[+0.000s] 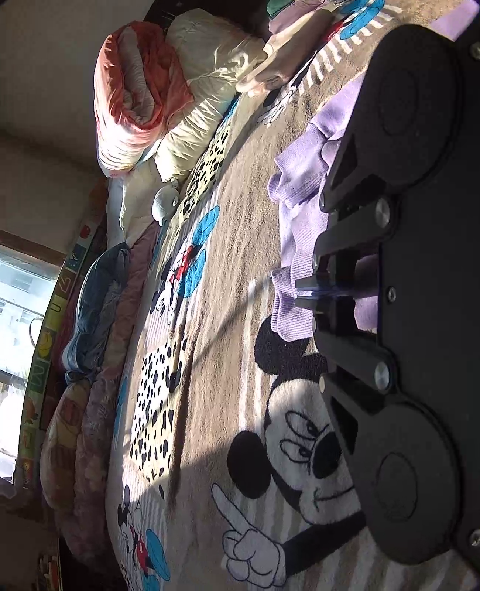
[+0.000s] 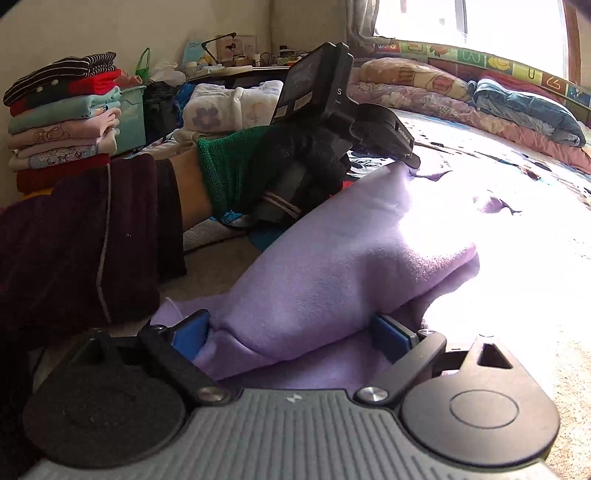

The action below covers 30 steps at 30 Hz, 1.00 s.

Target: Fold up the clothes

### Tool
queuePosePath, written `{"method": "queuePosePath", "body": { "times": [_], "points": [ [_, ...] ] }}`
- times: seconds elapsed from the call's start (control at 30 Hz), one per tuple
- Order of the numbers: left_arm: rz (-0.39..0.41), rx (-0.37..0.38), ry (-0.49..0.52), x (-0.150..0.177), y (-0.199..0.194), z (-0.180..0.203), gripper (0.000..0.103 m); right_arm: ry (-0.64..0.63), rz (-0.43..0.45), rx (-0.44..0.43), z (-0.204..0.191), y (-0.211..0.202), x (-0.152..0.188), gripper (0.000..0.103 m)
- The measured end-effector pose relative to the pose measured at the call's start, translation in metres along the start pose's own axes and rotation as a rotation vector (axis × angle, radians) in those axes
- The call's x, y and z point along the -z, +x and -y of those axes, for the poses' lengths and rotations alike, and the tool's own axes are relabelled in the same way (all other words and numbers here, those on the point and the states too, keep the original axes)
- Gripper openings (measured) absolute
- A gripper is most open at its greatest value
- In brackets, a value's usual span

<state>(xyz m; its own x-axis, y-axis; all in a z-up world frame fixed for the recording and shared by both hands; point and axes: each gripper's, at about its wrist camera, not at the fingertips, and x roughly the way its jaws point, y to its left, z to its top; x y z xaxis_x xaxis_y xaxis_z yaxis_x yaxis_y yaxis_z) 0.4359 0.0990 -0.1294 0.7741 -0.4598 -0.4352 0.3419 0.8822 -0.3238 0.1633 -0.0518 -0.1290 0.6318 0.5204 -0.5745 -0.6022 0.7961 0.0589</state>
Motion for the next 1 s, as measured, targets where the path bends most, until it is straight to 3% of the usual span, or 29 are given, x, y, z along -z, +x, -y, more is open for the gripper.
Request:
{"method": "queuePosePath", "body": {
  "times": [0.23,0.27,0.33,0.37,0.57,0.7,0.8,0.83,0.9,1.0],
  "points": [
    [-0.039,0.020,0.092,0.012,-0.043,0.019,0.008,-0.002,0.107,0.028,0.004,-0.035,-0.008,0.091],
    [-0.044,0.025,0.107,0.014,-0.051,0.022,0.008,-0.007,0.107,0.036,0.006,-0.034,-0.010,0.089],
    [-0.055,0.035,0.139,0.017,-0.066,0.029,0.008,0.000,0.105,0.045,0.015,-0.028,-0.018,0.074],
    [-0.061,0.040,0.155,0.019,-0.074,0.032,0.008,0.007,0.099,0.052,0.019,-0.025,-0.021,0.068],
    [-0.093,0.071,0.249,0.031,-0.121,0.052,0.008,0.063,0.062,0.115,0.054,-0.012,-0.041,0.063],
    [-0.153,0.136,0.327,0.067,-0.159,0.080,0.008,0.111,-0.002,0.094,0.075,0.007,-0.043,0.054],
    [-0.212,0.200,0.362,0.091,-0.175,0.101,0.008,0.159,-0.057,0.069,0.090,0.029,-0.044,0.054],
    [-0.237,0.211,0.372,0.100,-0.174,0.108,0.014,0.171,-0.082,0.060,0.094,0.038,-0.045,0.054],
    [-0.281,0.125,0.366,0.118,-0.159,0.115,0.020,0.174,-0.113,0.069,0.093,0.045,-0.049,0.054],
    [-0.257,0.087,0.312,0.119,-0.160,0.117,0.022,0.193,-0.146,0.087,0.088,0.043,-0.060,0.055]
  ]
}}
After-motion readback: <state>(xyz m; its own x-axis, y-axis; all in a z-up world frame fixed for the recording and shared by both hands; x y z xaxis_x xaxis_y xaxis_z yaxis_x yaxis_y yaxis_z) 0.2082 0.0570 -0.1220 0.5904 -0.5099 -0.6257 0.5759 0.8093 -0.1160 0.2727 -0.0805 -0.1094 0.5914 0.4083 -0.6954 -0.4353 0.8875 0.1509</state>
